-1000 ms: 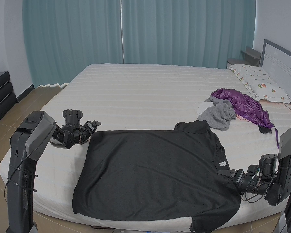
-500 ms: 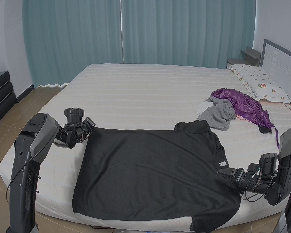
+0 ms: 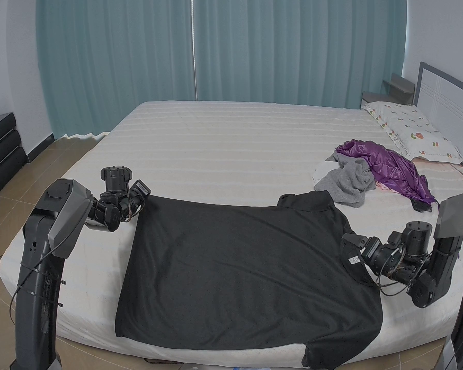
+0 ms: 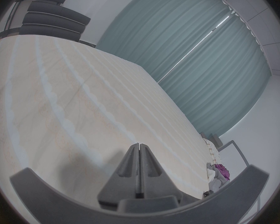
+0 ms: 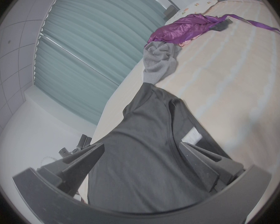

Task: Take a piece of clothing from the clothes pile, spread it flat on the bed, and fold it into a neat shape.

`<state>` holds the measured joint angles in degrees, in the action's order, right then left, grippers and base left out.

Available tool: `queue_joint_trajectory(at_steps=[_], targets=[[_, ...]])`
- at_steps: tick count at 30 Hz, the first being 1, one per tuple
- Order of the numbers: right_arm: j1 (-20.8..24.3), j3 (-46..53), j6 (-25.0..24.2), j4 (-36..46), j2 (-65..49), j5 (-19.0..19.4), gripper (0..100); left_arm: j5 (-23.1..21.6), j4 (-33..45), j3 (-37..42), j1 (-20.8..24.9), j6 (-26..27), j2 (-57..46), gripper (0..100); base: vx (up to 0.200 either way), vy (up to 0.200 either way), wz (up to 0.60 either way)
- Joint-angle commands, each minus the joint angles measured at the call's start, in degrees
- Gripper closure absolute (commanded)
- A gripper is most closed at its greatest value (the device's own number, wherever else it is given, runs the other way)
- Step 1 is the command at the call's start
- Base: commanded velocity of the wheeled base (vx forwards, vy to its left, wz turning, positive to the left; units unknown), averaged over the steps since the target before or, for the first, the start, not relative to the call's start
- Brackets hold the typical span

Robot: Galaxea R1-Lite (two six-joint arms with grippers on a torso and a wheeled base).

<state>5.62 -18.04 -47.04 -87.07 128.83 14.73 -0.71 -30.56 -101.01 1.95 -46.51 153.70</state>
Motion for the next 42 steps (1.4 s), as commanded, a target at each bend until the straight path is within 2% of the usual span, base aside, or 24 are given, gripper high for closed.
queue_joint_trajectory(at_steps=[1, 6, 7, 10, 12, 15, 19, 24, 26, 33, 34, 42], targets=[[0.97, -16.15, 0.55, 9.99, 3.71, -4.09, 0, 0.00, 0.85, -2.79, -0.81, 0.36, -0.07, 100, 0.000, 0.000, 0.00], [0.97, -32.50, 1.08, 23.08, 7.66, -6.11, 0, 0.18, 1.21, -4.11, -1.86, 1.16, -0.15, 100, 0.000, 0.000, 0.00], [0.97, -32.50, 1.08, 23.08, 7.66, -6.11, 0, 0.18, 1.21, -4.11, -1.86, 1.16, -0.15, 100, 0.000, 0.000, 0.00], [0.97, -43.83, 2.66, 32.40, 11.36, -6.82, 0, 0.18, 2.09, -5.16, -2.65, 1.42, -0.33, 100, 0.000, 0.000, 0.00], [0.97, -45.41, 3.01, 33.54, 12.15, -6.82, 0, 0.18, 2.35, -5.16, -2.74, 1.33, -0.24, 100, 0.000, 0.000, 0.00], [0.88, -54.82, 6.17, 39.60, 16.37, -8.57, 0, 0.09, 3.49, -3.31, -2.74, 1.24, 0.29, 100, 0.000, 0.000, 0.00], [0.27, -59.92, 9.07, 44.09, 17.24, -8.93, 0, -0.44, 3.49, -1.12, -2.48, 0.89, -0.15, 100, 0.000, 0.000, 0.00], [-0.08, -63.70, 9.16, 46.28, 17.86, -8.93, 0, -0.61, 3.49, -0.24, -2.13, 0.80, -0.33, 100, 0.000, 0.000, 0.00], [-0.08, -68.35, 9.43, 48.22, 20.58, -10.33, 0, -0.61, 3.49, 0.20, -1.86, 0.63, -0.42, 100, 0.000, 0.000, 0.00], [-0.08, -72.57, 9.25, 49.10, 24.28, -12.62, 0, -0.79, 3.05, 2.66, -1.77, 0.63, -0.59, 100, 0.000, 0.000, 0.00], [-0.08, -72.57, 9.16, 49.10, 24.28, -12.53, 0, -0.87, 3.05, 2.66, -1.77, 0.63, -0.59, 0, 0.000, 0.000, 0.00], [-0.70, -72.49, 8.55, 48.83, 24.36, -12.44, 0, -4.83, 3.32, 3.63, -0.72, 0.54, -0.95, 0, 0.000, 0.000, 0.00]])
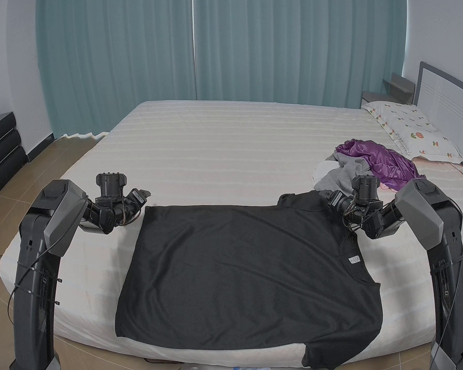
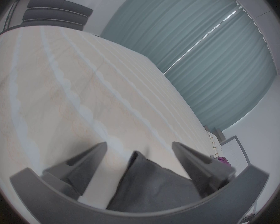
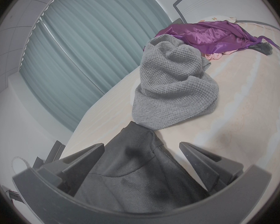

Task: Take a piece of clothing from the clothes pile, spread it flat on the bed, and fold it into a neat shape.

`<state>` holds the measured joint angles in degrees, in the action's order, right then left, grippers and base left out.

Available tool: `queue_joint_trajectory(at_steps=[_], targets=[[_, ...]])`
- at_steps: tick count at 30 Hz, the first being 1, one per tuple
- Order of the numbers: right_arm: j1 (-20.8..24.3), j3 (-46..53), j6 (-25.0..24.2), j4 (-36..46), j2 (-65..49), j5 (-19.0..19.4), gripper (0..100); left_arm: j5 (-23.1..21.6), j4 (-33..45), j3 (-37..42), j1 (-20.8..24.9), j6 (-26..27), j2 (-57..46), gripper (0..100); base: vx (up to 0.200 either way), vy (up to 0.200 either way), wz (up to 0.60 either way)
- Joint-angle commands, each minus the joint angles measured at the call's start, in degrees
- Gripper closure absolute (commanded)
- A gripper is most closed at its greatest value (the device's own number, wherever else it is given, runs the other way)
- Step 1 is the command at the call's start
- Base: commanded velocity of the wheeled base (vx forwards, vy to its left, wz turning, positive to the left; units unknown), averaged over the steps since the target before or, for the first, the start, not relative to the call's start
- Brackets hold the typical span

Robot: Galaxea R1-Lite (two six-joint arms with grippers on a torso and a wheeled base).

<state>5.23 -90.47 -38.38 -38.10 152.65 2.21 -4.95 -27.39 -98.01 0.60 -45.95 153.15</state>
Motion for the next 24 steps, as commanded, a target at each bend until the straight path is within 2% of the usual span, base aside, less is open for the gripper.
queue_joint_trajectory(at_steps=[1, 9, 10, 14, 15, 24], targets=[[-0.31, -0.06, -0.12, -0.22, 0.54, 0.08, 0, -1.03, 0.32, 0.72, 0.81, -0.02, -0.31, 0, 0.000, 0.000, 0.00], [-0.48, -0.15, -0.91, -0.31, 0.89, 0.08, 0, -1.12, 0.06, 0.37, 1.95, 0.07, 1.01, 0, 0.000, 0.000, 0.00], [-0.40, -0.15, -0.82, -0.31, 0.89, 0.08, 0, -1.20, 0.15, 0.37, 1.95, 0.07, 1.01, 100, 0.000, 0.000, 0.00], [-0.31, -0.32, -0.91, -0.31, 1.60, 0.08, 0, -1.12, -0.03, 0.37, 1.95, 0.16, 1.01, 100, 0.000, 0.000, 0.00], [-0.31, -0.32, -0.82, -0.40, 1.60, 0.08, 100, -1.12, -0.12, 0.37, 1.95, 0.16, 1.01, 100, 0.000, 0.000, 0.00], [-0.22, -1.99, -1.00, -0.49, 2.48, -0.45, 100, 1.43, -0.56, -0.25, 1.69, 0.33, -0.13, 100, 0.000, 0.000, 0.00]])
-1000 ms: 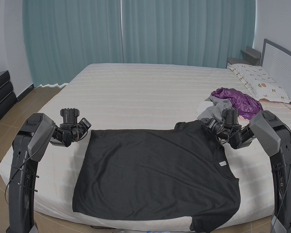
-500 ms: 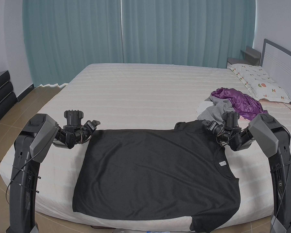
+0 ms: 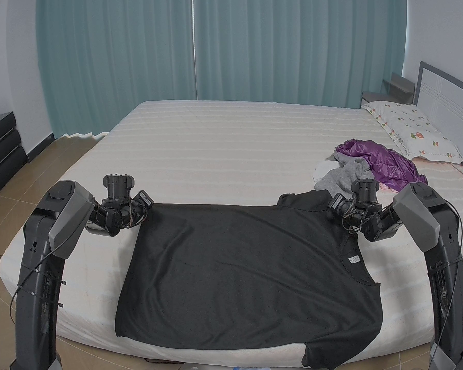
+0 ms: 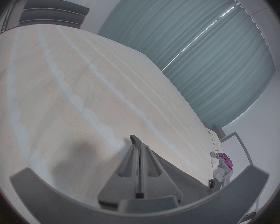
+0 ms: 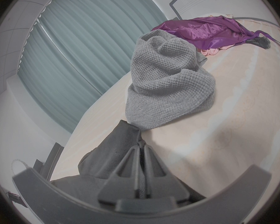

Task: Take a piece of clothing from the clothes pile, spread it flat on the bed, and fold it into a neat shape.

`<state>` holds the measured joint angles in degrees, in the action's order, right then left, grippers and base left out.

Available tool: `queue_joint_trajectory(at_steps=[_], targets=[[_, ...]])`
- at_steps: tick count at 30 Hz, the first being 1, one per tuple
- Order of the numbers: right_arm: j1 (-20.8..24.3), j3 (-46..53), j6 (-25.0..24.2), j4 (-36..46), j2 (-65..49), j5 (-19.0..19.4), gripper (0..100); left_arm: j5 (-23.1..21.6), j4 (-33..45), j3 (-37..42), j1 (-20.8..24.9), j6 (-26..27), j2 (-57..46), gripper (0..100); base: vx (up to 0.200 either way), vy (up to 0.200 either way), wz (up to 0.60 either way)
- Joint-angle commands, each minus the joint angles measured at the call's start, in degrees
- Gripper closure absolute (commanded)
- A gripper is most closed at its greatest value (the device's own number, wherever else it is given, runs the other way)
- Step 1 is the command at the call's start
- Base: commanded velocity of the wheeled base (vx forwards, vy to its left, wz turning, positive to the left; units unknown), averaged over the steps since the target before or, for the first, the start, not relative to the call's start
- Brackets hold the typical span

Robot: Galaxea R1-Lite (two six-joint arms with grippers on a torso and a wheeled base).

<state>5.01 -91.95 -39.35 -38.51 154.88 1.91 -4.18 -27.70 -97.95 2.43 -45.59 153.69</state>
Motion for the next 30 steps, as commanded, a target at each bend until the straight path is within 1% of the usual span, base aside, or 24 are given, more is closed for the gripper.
queue_joint_trajectory(at_steps=[1, 4, 8, 11, 16, 20, 21, 26, 30], targets=[[-0.09, -0.68, -0.02, -0.07, 0.25, -0.33, 100, 1.11, -0.43, -0.49, -0.14, 0.07, -0.76, 100, 0.000, 0.000, 0.00], [-0.26, -0.77, -0.11, -1.04, 0.16, -0.77, 100, 1.98, -0.96, -1.28, -0.32, 0.15, -0.84, 100, 0.000, 0.000, 0.00], [-0.35, -1.03, -0.02, -4.03, 0.16, -1.56, 100, 1.98, -1.13, -1.54, -0.40, 0.24, -1.02, 100, 0.000, 0.000, 0.00], [-0.44, -1.47, -0.20, -4.38, 0.16, -1.91, 100, 2.25, -1.13, -2.42, -0.49, 0.15, -0.84, 100, 0.000, 0.000, 0.00], [-0.44, -3.41, -2.40, -4.91, 0.25, -3.94, 100, 4.53, -1.04, -5.32, -0.58, 0.24, -0.23, 100, 0.000, 0.000, 0.00], [-0.62, -4.64, -2.48, -5.70, 0.33, -4.46, 100, 4.62, -1.04, -5.58, -0.58, 0.24, -0.32, 100, 0.000, 0.000, 0.00], [-0.70, -4.99, -2.48, -6.49, 0.42, -5.08, 100, 4.62, -1.13, -5.67, -0.58, 0.24, -0.32, 100, 0.000, 0.000, 0.00], [-0.88, -5.87, -2.57, -7.02, 0.42, -5.34, 100, 4.62, -1.13, -5.76, -0.58, 0.24, -0.23, 100, 0.000, 0.000, 0.00], [-0.97, -6.84, -2.57, -6.93, 1.39, -6.57, 100, 4.62, -1.13, -6.20, -0.49, 0.24, 0.39, 100, 0.000, 0.000, 0.00]])
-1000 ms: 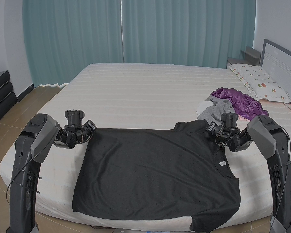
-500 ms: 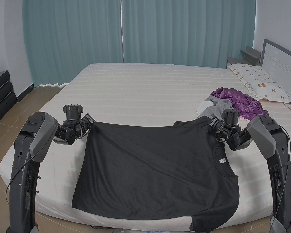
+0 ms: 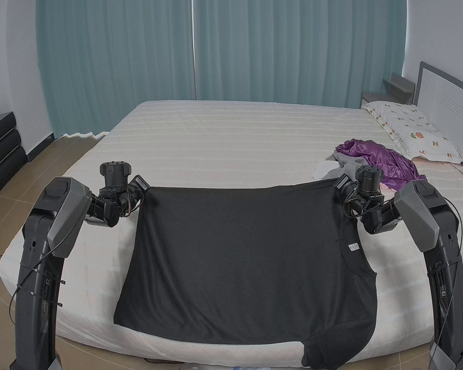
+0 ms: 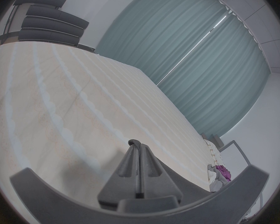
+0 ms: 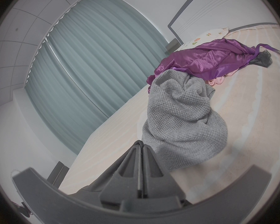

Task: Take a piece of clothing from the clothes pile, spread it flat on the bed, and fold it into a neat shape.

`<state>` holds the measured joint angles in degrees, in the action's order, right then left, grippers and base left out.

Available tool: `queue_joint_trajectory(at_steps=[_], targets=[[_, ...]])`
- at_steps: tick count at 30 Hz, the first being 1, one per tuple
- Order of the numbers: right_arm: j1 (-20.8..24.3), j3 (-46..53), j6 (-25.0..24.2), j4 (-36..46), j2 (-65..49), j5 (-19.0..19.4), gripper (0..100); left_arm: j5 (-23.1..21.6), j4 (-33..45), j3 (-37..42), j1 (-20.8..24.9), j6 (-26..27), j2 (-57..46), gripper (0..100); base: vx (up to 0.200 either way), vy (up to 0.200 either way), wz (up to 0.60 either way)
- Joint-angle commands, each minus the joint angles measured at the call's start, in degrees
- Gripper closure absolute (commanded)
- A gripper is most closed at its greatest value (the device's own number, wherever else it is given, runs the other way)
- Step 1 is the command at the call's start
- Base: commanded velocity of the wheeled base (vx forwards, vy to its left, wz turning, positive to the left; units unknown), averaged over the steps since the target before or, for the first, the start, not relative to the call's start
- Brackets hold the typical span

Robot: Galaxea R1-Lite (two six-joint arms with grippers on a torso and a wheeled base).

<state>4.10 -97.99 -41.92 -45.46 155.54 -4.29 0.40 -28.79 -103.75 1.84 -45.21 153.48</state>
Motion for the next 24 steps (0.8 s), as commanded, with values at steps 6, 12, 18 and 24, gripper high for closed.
queue_joint_trajectory(at_steps=[6, 12, 18, 24], targets=[[0.03, -0.89, 0.09, 0.02, 2.58, -0.46, 100, 0.04, -0.03, -1.45, 0.27, -0.14, 2.09, 100, 0.000, 0.000, 0.00], [0.30, -0.80, 0.09, 0.02, 3.10, -0.37, 100, -0.14, 0.14, -1.45, 0.27, -0.31, 2.61, 100, 0.000, 0.000, 0.00], [0.65, -0.54, 0.00, 0.02, 4.25, -0.46, 100, -0.14, 0.23, -1.36, 0.62, -0.49, 3.41, 100, 0.000, 0.000, 0.00], [0.65, 0.61, -0.09, -0.07, 3.28, -0.54, 0, -0.14, 0.32, -0.48, 0.53, -0.58, 3.23, 0, 0.000, 0.000, 0.00]])
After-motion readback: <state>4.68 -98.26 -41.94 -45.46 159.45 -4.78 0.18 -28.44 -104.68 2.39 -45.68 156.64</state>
